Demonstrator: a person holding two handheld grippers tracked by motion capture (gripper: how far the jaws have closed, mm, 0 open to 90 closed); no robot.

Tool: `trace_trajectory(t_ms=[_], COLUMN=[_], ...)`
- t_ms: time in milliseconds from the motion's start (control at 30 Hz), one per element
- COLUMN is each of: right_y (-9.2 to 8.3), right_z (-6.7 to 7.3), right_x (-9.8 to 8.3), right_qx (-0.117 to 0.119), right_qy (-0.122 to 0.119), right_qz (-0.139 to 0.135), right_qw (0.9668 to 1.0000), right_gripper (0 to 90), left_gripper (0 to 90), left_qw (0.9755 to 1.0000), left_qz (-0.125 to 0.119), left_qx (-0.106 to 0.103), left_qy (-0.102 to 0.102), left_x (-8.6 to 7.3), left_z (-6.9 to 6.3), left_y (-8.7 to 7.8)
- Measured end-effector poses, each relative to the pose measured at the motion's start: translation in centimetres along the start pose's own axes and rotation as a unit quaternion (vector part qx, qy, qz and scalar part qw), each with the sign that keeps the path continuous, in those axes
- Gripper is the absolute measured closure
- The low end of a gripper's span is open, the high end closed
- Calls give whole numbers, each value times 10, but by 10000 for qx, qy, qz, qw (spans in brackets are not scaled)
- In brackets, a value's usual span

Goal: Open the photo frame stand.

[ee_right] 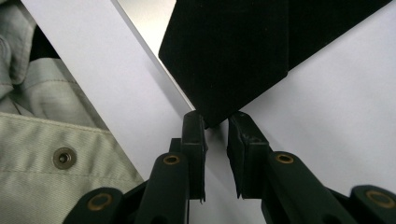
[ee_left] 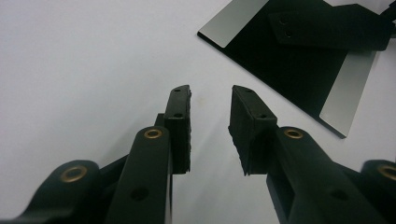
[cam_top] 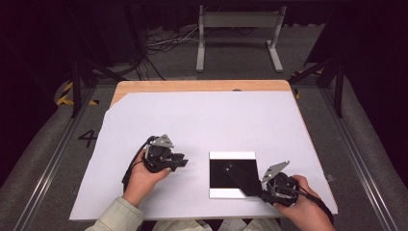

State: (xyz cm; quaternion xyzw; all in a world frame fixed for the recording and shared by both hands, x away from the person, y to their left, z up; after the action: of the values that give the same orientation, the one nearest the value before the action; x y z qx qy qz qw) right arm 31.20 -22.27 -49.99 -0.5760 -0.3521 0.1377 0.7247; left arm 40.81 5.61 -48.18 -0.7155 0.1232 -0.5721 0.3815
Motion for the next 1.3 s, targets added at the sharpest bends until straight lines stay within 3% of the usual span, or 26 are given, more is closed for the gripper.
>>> trace_trajectory(t_ms=[300,567,833,1300], right_y=[-15,-32,-39,-41], right_z=[2,5,8,9], right_x=[10,26,41,55], right_qx=[49,142,71,37], right_qy=[20,-14,-83,-75], right_qz=[-414,-922,-1153,-1290], right_qw=[9991,9956,9933,9916], right_gripper=[812,896,900,900], left_gripper=[695,695,695,694], left_qw=[10000,10000,10000,10000], left_qz=[-1,2,10,6], left_qx=[-1,-1,10,10], left_qy=[-15,-4,18,-10], left_x=[0,0,0,0], left_z=[0,-1,0,0], left_y=[0,0,0,0])
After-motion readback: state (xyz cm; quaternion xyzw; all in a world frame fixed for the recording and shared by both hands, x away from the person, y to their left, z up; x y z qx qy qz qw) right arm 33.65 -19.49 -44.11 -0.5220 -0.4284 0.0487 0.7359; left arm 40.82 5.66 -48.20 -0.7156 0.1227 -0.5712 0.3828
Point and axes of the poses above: each handheld gripper's, and its own axes: y roughly forward along the jaws, x roughly out of its top, z roughly to its left, the point moved 10 cm from there along y, roughly forward along the jaws, and after that the axes turned 12 degrees about y, right-handed, at the moved point
